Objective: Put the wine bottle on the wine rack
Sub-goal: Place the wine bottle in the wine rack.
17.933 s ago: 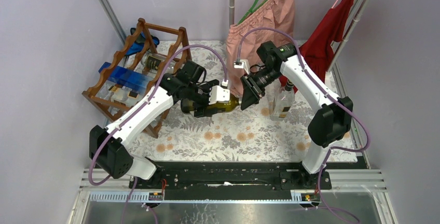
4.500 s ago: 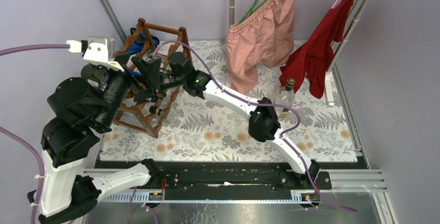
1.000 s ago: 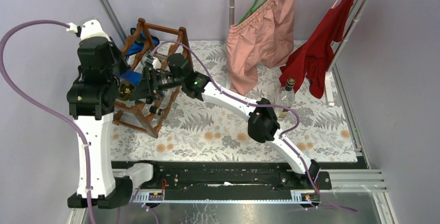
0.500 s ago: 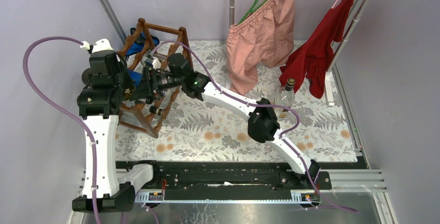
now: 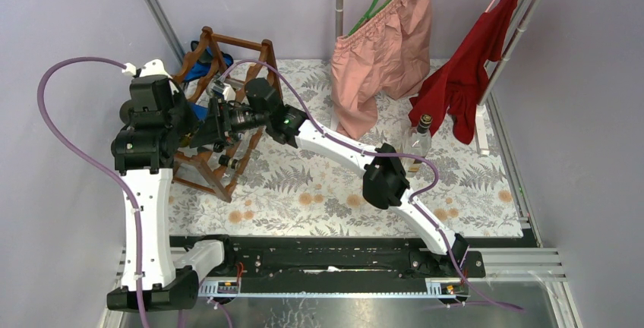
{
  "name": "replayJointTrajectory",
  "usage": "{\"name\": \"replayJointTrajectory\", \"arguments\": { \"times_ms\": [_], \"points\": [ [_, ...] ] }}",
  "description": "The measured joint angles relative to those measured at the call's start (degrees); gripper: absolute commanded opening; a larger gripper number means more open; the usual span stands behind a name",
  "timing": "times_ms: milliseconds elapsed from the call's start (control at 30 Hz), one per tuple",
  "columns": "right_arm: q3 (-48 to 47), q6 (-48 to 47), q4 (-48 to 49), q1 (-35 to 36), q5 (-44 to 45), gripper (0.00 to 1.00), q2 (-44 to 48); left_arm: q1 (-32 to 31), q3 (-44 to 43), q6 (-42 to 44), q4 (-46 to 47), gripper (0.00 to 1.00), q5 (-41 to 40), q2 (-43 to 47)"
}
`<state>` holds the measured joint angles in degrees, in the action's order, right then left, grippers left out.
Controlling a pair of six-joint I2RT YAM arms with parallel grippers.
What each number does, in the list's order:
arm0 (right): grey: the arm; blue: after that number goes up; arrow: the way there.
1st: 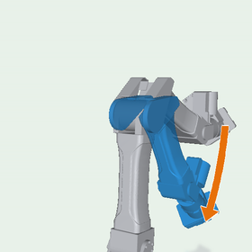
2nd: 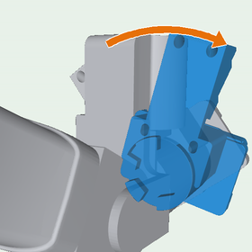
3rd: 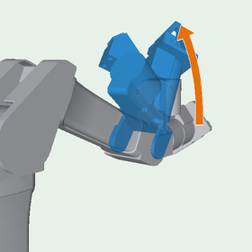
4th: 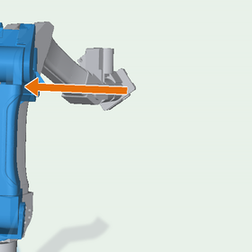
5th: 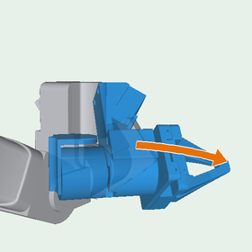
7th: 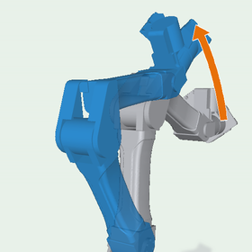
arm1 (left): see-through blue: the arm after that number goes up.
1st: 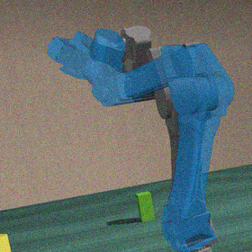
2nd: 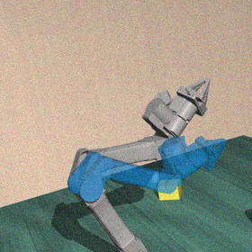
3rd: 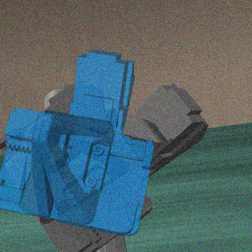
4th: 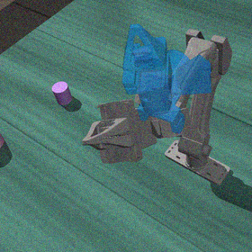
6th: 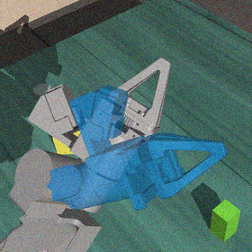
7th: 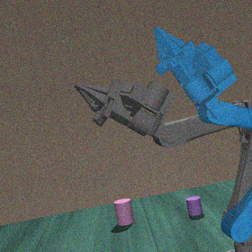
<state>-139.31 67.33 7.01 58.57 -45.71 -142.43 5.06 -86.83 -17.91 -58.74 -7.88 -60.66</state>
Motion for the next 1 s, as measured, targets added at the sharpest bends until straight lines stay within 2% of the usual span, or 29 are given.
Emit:
{"name": "replayJointTrajectory", "arguments": {
  "times_ms": [233, 467, 1000],
  "points": [
    [0.0, 0.0, 0.0, 0.0, 0.0, 0.57, 0.0, 0.0, -0.7, -0.1, -4.6, 0.21, 0.3, 0.6],
    [0.0, 0.0, 0.0, 0.0, 0.0, 0.57, 0.0, 0.0, -2.5, -0.2, -8.5, 0.27, -2.1, 0.2],
    [0.0, 0.0, 0.0, 0.0, 0.2, 0.57, 0.0, 0.0, -2.1, -3.3, -10.1, 0.36, -3.6, 0.3]
  ]
}}
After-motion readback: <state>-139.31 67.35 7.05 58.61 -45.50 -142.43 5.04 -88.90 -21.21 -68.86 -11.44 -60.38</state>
